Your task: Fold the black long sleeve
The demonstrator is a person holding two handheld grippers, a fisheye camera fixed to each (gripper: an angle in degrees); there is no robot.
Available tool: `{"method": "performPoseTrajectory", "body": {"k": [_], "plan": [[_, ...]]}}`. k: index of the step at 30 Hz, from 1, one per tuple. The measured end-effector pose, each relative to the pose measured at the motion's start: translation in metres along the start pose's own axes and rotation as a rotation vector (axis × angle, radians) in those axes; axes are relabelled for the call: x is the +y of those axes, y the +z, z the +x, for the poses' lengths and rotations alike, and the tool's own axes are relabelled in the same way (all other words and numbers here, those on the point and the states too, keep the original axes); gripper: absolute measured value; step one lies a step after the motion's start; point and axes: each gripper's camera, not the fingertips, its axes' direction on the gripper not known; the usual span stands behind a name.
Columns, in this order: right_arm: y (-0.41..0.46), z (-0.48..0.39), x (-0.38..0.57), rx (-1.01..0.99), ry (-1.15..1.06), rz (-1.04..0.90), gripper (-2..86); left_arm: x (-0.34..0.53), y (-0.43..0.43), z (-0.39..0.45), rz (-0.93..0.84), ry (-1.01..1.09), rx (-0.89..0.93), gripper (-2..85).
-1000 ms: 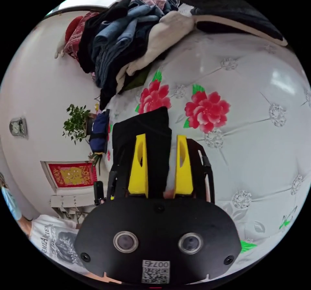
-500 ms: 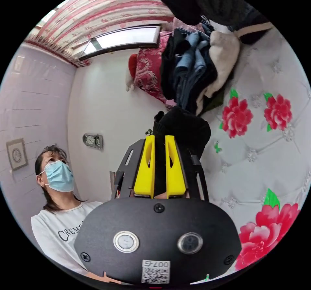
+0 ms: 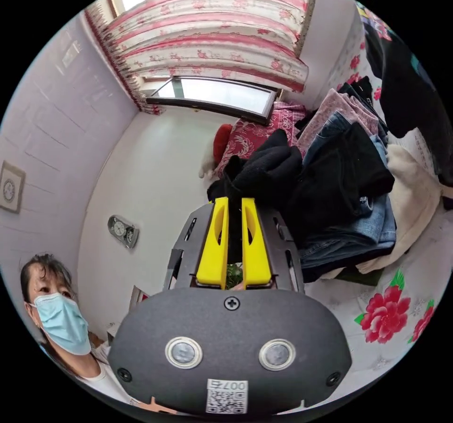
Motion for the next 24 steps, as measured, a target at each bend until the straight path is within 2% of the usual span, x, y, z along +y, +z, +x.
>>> {"method": "performPoseTrajectory", "body": {"k": [3,8,12,17,19,21,22,24], "plan": [[0.015,-0.008,0.011,-0.037,-0.087,-0.046,3.7,0.038,-0.015,-0.011,0.049,-0.019,0.008,6.6],[0.098,-0.021,0.050,-0.067,-0.146,-0.268,3.7,0.127,-0.087,-0.041,0.180,-0.126,-0.044,6.6],[0.201,-0.024,0.108,-0.126,-0.151,-0.452,3.9,0.211,-0.165,-0.025,0.320,-0.150,-0.277,6.6],[0.375,-0.019,0.224,-0.203,-0.126,-0.679,4.7,0.310,-0.234,-0.020,0.485,-0.248,-0.591,7.1],[0.428,0.001,0.270,-0.074,-0.105,-0.753,5.0,0.350,-0.242,-0.046,0.496,-0.363,-0.745,7.5],[0.458,0.022,0.312,0.035,-0.140,-0.843,5.2,0.412,-0.240,-0.100,0.400,-0.698,-0.911,7.6],[0.464,0.034,0.338,0.134,-0.184,-0.906,5.3,0.442,-0.233,-0.114,0.365,-0.780,-0.927,7.0],[0.453,0.046,0.372,0.252,-0.278,-0.997,5.4,0.478,-0.216,-0.115,0.339,-0.793,-0.950,6.1]]}}
